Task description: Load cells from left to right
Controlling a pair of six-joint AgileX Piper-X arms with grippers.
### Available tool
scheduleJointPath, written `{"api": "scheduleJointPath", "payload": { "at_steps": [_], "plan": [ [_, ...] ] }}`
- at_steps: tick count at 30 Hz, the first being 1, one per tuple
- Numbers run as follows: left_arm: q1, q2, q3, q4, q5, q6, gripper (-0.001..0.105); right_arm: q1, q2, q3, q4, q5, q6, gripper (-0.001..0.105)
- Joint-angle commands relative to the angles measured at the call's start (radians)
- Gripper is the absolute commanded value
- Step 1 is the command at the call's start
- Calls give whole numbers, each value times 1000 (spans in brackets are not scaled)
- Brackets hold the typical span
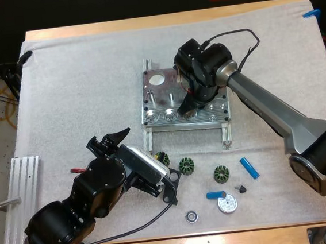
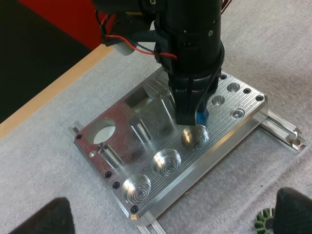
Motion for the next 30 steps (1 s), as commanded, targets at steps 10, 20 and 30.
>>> {"api": "scheduleJointPath", "payload": {
  "at_steps": [10,20,30],
  "plan": [
    [1,-5,-6,-7,-19,-12,80,0,-15,-11,4,59,11,68],
    [1,-5,-6,-7,-19,12,80,0,-181,-11,-3,55,57,68],
    [1,-3,-6,-17,-19,12,80,0,-459,155,7,-50,123,68]
  ]
}}
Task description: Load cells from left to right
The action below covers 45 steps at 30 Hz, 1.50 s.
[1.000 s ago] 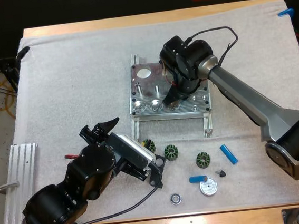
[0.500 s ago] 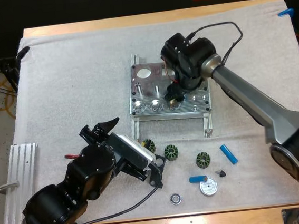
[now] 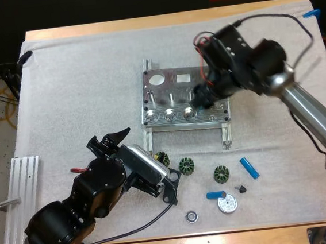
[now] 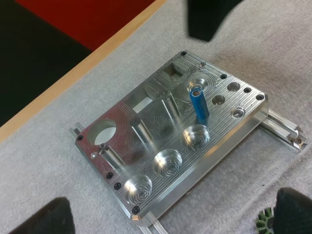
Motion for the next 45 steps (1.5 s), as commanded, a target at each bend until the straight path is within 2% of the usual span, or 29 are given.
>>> {"api": "scheduleJointPath", "payload": {
  "at_steps": [1,7,10,13,15,18,23,30,35,40,45],
  "plan": [
    [1,-3,-6,-17,-19,-1,80,0,-54,35,13,-9,20,68],
    [1,-3,-6,-17,-19,-1,80,0,-290,198,14,-9,40,68],
    [1,-3,-6,-17,10,-1,80,2,-410,270,27,-18,59,68],
    [1,-3,-6,-17,148,-1,80,2,-528,337,46,-62,76,68],
    [1,7,-6,-17,256,-1,80,2,-627,383,72,-135,76,68],
    [1,30,-6,-17,360,-1,80,2,-730,429,99,-171,105,68],
    [1,88,-6,-17,476,-1,80,2,-854,493,147,-171,155,68],
    [1,189,-6,-16,596,168,80,2,-977,581,191,-228,216,68],
    [1,262,-6,-14,643,280,80,2,-999,626,193,-232,233,68],
    [1,363,-6,-12,712,315,80,2,-999,647,193,-232,233,68],
    [1,480,-6,-13,794,401,80,2,-999,663,193,-232,233,68]
  ]
}}
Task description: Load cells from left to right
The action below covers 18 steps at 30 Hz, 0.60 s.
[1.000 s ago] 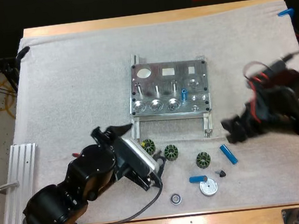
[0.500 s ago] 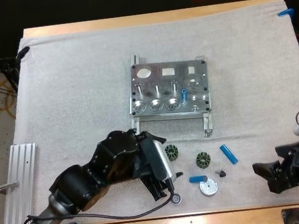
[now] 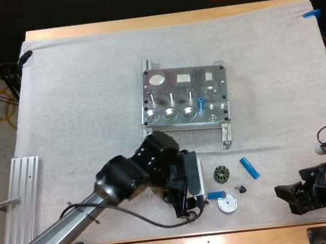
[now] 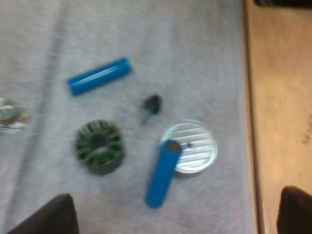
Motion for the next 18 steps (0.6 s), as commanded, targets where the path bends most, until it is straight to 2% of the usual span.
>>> {"api": "scheduleJointPath", "payload": {
  "at_steps": [1,6,11,13,15,18],
  "plan": [
    [1,15,-4,-13,41,34,80,2,-3,2,6,-7,2,68],
    [-37,93,-4,-17,53,109,75,2,-3,5,-1,-7,2,68],
    [-89,161,-4,-41,38,128,75,2,-3,5,-12,-7,2,68],
    [-108,194,-4,-60,12,128,75,2,-3,5,-11,-7,2,68],
    [-125,237,-4,-72,-63,128,75,2,-3,5,-11,-7,2,68],
    [-124,283,-4,-75,-112,128,75,2,-3,5,-11,-7,2,68]
  ]
}}
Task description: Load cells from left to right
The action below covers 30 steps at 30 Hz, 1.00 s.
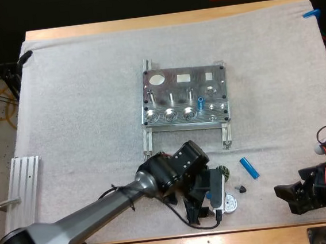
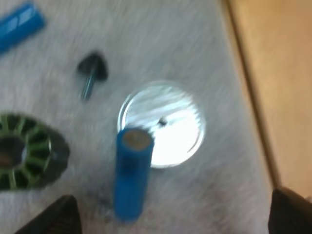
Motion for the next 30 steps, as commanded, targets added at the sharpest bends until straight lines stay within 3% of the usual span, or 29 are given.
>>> {"api": "scheduleJointPath", "payload": {
  "at_steps": [1,5,13,21,30],
  "plan": [
    [-4,15,-4,-8,-48,3,75,2,-3,1,-7,-7,2,68],
    [-4,59,-7,-48,-114,3,75,2,-3,1,-12,-7,2,68],
    [-4,103,-7,-136,-119,3,75,2,-3,1,-12,-7,2,68],
    [-4,150,-7,-150,-109,-19,58,2,-3,1,-12,-7,2,68],
    [-8,150,-7,-164,-82,-37,55,2,-3,1,-12,-7,2,68]
  ]
}}
